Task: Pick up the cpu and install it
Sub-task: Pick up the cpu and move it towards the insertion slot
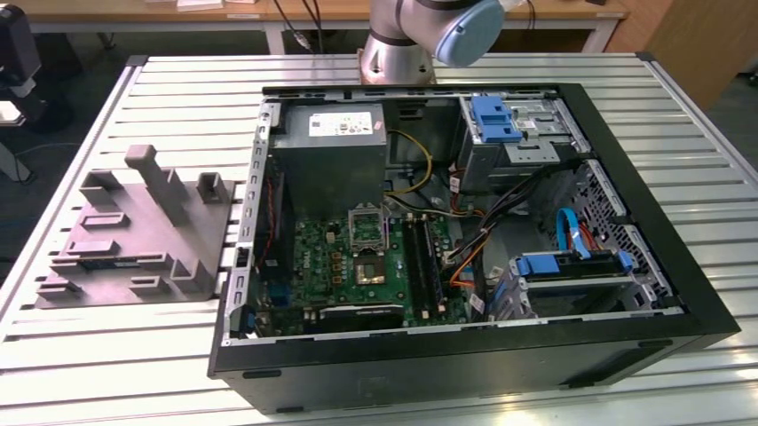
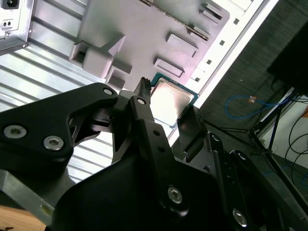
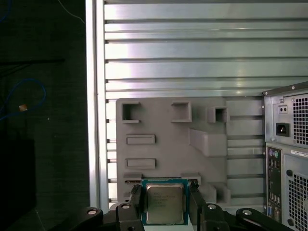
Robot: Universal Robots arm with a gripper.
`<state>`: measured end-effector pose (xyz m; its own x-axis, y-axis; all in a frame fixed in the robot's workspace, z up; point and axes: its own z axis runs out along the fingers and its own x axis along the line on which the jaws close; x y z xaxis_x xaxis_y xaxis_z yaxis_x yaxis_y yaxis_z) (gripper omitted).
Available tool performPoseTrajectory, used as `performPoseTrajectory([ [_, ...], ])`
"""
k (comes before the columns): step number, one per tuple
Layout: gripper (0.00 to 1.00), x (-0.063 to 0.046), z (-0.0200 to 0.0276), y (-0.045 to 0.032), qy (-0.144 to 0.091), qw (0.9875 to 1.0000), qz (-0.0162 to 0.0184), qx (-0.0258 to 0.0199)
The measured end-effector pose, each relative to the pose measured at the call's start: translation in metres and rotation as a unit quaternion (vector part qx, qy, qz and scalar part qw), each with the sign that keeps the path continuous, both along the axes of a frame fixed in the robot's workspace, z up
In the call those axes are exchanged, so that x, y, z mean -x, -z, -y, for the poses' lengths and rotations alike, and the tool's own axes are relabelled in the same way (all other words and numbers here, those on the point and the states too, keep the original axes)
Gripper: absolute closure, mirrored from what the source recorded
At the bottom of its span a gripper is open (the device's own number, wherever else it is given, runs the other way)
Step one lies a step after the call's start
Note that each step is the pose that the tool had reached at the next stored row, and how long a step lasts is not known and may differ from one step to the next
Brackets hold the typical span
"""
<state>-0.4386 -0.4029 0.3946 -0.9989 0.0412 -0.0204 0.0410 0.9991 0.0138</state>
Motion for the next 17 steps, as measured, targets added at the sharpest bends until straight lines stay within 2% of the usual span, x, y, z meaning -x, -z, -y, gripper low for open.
performPoseTrajectory([
  [17, 0.53, -0.0052, 0.0000, 0.0000, 0.000, 1.0000, 0.0000, 0.0000],
])
